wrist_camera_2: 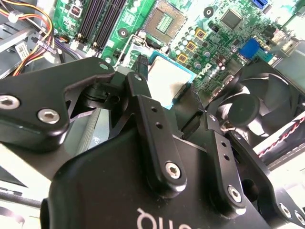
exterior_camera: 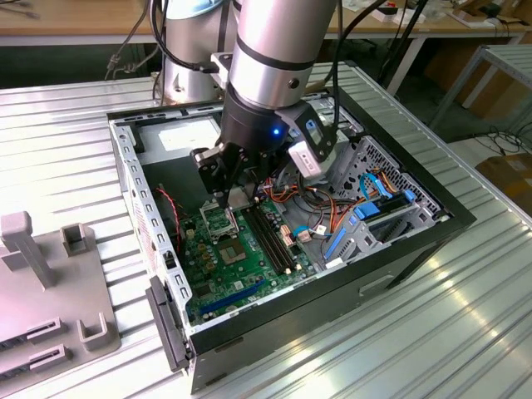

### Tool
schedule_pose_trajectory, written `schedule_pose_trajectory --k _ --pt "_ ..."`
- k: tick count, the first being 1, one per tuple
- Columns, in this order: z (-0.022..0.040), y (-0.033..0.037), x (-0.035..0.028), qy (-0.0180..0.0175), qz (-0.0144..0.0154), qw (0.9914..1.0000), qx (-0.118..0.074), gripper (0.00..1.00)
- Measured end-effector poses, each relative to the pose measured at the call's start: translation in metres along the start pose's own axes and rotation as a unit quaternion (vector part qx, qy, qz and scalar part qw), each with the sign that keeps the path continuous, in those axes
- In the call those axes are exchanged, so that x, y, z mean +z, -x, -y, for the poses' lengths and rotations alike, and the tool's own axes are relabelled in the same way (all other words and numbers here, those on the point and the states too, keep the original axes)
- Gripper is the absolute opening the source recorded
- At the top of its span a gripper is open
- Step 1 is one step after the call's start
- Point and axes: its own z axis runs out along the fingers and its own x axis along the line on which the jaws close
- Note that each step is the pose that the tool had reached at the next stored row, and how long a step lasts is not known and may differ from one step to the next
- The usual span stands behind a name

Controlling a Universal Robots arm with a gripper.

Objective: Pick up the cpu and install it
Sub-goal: 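Place the cpu into insertion slot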

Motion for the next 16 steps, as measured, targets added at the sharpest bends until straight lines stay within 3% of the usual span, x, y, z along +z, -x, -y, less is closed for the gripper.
schedule_pose_trajectory --k 7,12,16 --pt "0.0002 0.0003 0.0106 0.0 0.0 1.0 0.0 0.47" --pt "0.004 0.0004 0.0154 0.0 0.0 1.0 0.0 0.47" --pt "0.0047 0.0017 0.0233 0.0 0.0 1.0 0.0 0.47"
